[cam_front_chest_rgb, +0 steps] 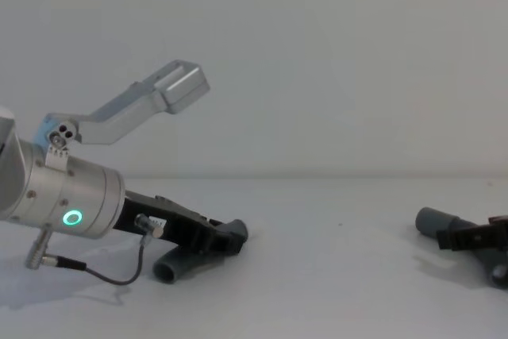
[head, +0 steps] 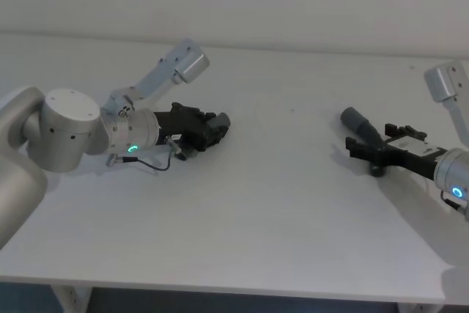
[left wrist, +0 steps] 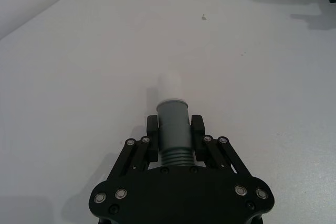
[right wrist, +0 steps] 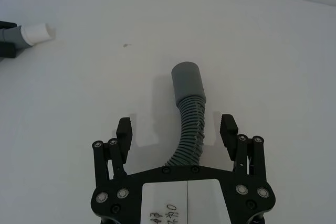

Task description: Use both hands to pick up one end of the pipe from the table, align the ends, and insert them.

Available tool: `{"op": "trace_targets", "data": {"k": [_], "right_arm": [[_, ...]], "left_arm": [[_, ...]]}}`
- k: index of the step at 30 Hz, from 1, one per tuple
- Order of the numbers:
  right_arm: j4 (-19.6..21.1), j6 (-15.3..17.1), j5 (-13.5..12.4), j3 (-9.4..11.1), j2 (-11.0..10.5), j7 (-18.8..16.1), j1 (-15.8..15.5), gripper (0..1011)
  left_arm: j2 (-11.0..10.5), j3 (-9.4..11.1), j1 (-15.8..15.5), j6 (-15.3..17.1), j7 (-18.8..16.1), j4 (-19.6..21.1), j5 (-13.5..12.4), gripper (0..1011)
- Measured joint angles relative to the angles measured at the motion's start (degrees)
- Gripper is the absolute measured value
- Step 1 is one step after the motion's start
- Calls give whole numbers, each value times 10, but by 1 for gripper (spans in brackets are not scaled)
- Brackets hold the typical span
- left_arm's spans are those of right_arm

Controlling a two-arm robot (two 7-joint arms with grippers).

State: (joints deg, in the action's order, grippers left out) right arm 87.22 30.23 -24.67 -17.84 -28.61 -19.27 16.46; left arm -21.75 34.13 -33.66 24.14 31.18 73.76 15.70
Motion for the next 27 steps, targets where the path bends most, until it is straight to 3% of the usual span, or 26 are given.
{"op": "trace_targets", "data": {"k": [23, 27], "right_arm": [[-6, 11, 6, -16, -4, 2, 11, 1002], [-6, 11, 7, -18, -4, 2, 11, 947]], "left_arm": [[0, 0, 0, 0, 0, 0, 0, 358], [0, 0, 0, 0, 0, 0, 0, 357]]}}
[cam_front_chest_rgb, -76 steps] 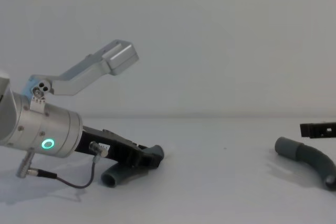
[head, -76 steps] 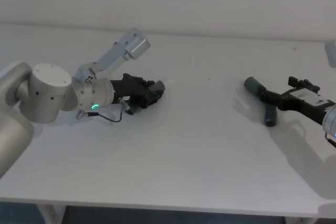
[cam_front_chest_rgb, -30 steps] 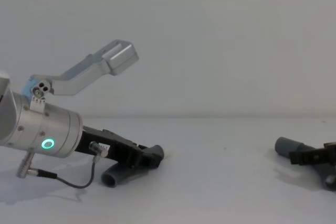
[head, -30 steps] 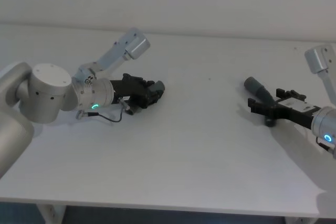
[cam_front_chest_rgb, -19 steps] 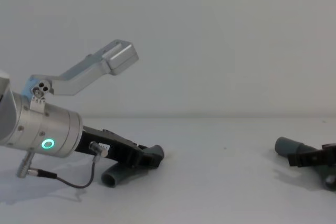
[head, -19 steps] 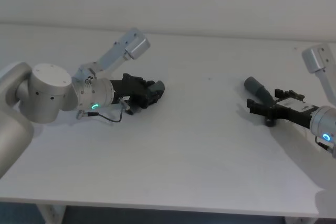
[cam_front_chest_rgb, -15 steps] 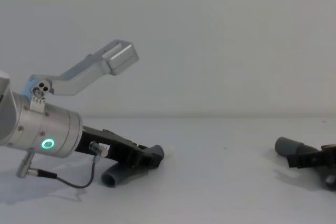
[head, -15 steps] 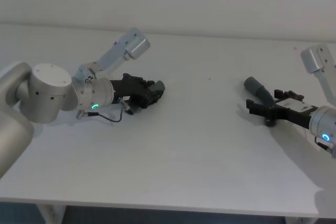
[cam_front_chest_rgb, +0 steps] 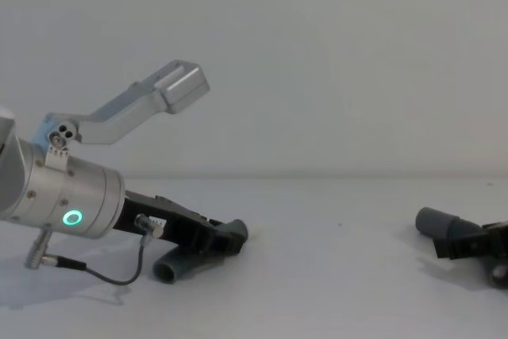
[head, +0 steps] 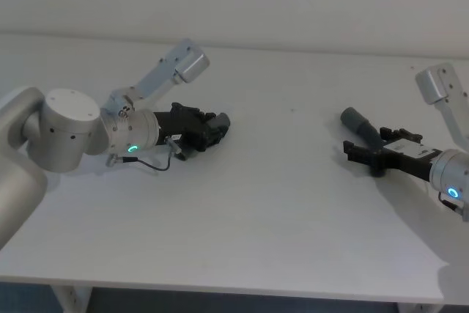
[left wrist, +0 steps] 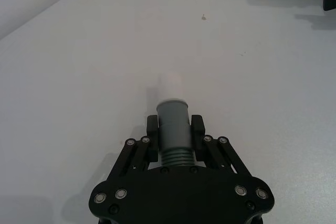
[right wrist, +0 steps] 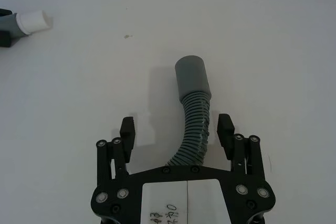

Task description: Use both hands to pick up one end of the pipe from the table, align the ends, and insert them.

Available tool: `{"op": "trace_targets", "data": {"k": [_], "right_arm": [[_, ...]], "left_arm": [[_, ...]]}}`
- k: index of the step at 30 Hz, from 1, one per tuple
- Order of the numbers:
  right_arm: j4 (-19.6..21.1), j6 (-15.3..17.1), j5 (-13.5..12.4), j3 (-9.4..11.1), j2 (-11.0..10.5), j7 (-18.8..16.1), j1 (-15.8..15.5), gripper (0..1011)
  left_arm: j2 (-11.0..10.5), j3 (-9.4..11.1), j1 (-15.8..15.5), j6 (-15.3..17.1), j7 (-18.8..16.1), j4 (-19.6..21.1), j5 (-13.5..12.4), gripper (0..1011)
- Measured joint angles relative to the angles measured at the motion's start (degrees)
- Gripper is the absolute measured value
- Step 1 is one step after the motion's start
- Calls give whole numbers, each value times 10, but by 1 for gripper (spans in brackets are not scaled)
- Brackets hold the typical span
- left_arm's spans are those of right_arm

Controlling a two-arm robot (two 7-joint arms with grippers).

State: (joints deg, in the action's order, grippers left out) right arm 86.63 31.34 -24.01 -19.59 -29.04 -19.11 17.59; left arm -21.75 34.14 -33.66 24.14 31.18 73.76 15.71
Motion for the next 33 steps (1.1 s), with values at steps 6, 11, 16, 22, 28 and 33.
{"op": "trace_targets", "data": {"k": [6, 11, 16, 22, 28, 33], "right_arm": [[0, 0, 1, -1, 0, 0, 0, 803], [-1, 1, 2, -2, 0, 0, 1, 633], [-1, 1, 3, -2, 0, 0, 1, 489], [-1, 1, 3, -2, 0, 0, 1, 315], [-1, 1, 3, -3, 0, 0, 1, 227], [-1, 1, 3, -3, 0, 0, 1, 229]], "left_arm": [[0, 0, 0, 0, 0, 0, 0, 358], [0, 0, 0, 0, 0, 0, 0, 358], [0, 0, 0, 0, 0, 0, 0, 358], [0, 0, 0, 0, 0, 0, 0, 358], [0, 0, 0, 0, 0, 0, 0, 358], [0, 0, 0, 0, 0, 0, 0, 358]]}}
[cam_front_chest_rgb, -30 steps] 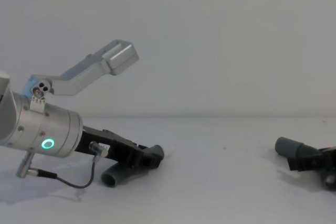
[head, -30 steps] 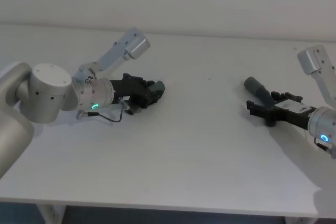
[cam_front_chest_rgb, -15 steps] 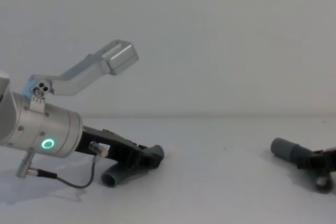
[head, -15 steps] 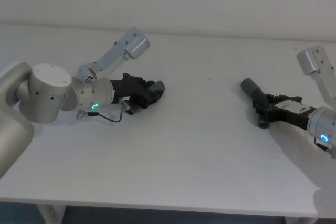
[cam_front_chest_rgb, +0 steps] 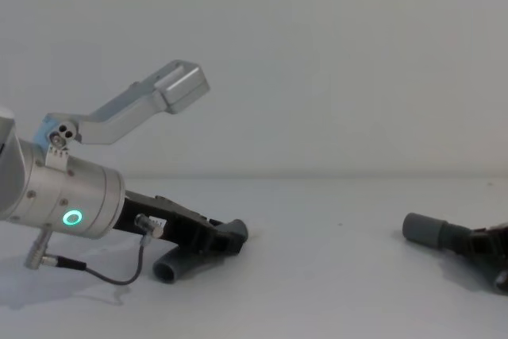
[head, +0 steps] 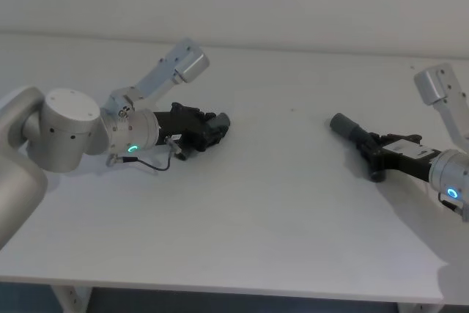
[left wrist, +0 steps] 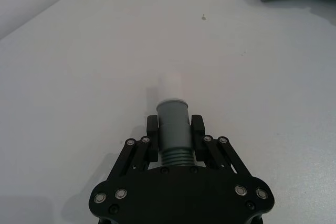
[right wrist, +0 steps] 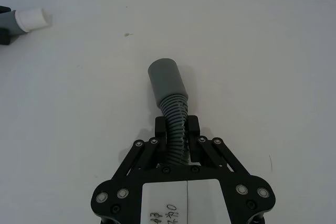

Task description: Use both hands to pick up one end of the pipe from the table, align the ends, and insert them.

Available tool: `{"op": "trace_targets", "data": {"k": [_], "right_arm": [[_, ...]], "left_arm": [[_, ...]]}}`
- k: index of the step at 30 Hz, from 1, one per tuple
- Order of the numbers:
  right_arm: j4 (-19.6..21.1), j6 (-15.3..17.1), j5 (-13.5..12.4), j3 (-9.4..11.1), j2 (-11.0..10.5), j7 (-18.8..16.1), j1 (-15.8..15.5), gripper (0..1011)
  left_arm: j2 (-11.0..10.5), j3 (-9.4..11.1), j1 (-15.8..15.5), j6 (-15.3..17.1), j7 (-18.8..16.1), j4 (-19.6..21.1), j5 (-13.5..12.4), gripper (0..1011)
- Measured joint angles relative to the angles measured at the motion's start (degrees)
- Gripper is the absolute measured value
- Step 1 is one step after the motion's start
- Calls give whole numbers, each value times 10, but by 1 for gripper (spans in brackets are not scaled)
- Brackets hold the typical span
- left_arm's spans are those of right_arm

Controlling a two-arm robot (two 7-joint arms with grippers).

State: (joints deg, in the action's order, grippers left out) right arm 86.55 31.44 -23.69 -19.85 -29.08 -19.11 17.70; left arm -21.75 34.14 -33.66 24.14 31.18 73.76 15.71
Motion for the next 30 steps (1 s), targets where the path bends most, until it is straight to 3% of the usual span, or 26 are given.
{"op": "trace_targets", "data": {"k": [14, 30], "right_arm": [[1, -13, 4, 0, 0, -1, -4, 227], [14, -127, 32, 6, -8, -13, -27, 227]], "left_arm": [[0, 2, -1, -4, 0, -2, -3, 358], [-10, 30, -36, -74, 37, -8, -47, 357]]}}
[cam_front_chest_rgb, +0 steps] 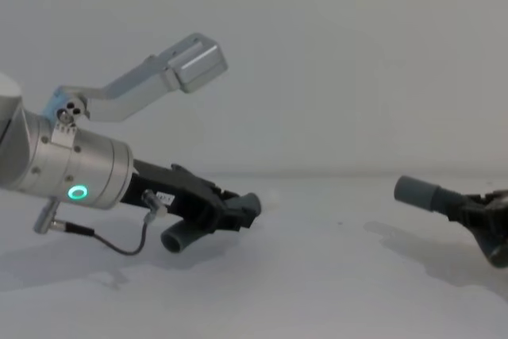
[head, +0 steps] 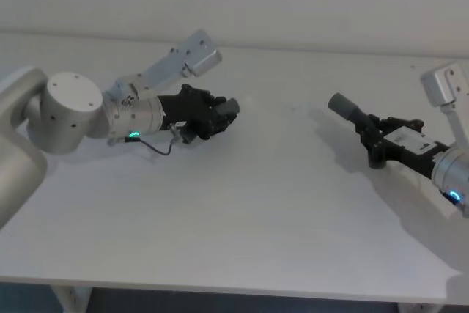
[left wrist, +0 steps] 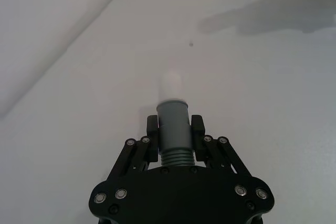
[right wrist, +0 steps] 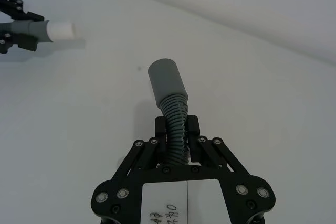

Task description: Use both hands to pick up one end of the pipe from the table, align the ends, and insert them.

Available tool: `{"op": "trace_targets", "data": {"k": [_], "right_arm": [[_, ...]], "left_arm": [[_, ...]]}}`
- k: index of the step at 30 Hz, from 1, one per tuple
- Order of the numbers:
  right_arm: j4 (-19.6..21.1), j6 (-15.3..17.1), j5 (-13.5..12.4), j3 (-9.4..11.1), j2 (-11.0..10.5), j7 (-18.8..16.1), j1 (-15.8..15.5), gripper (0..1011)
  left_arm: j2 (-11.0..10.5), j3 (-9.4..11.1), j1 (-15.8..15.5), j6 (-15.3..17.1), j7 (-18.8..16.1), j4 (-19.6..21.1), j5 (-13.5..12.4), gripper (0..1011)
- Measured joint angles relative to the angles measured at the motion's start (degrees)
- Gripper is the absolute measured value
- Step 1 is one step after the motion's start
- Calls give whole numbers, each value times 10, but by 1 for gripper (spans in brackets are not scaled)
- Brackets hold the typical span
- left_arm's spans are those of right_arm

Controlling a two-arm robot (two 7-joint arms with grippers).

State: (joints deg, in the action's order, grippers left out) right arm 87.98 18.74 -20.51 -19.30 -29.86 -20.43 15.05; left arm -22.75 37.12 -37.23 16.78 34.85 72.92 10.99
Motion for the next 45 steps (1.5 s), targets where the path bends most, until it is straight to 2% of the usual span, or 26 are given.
{"op": "trace_targets", "data": {"k": [11, 18, 25, 38, 45], "right_arm": [[1, -106, 23, 7, -20, -32, -10, 227], [-7, -185, 31, 10, -43, -80, -11, 227], [-16, -243, 31, 8, -64, -129, -9, 227], [-34, -321, 10, -9, -105, -238, 5, 227], [-39, -345, -3, -21, -121, -289, 11, 227]], "left_arm": [[-22, 26, -39, -52, 65, -5, -24, 357], [-36, 40, -57, -83, 115, -11, -26, 357], [-47, 51, -73, -111, 157, -17, -23, 357], [-45, 66, -99, -159, 204, -36, -15, 357], [-36, 73, -110, -178, 221, -47, -9, 357]]}}
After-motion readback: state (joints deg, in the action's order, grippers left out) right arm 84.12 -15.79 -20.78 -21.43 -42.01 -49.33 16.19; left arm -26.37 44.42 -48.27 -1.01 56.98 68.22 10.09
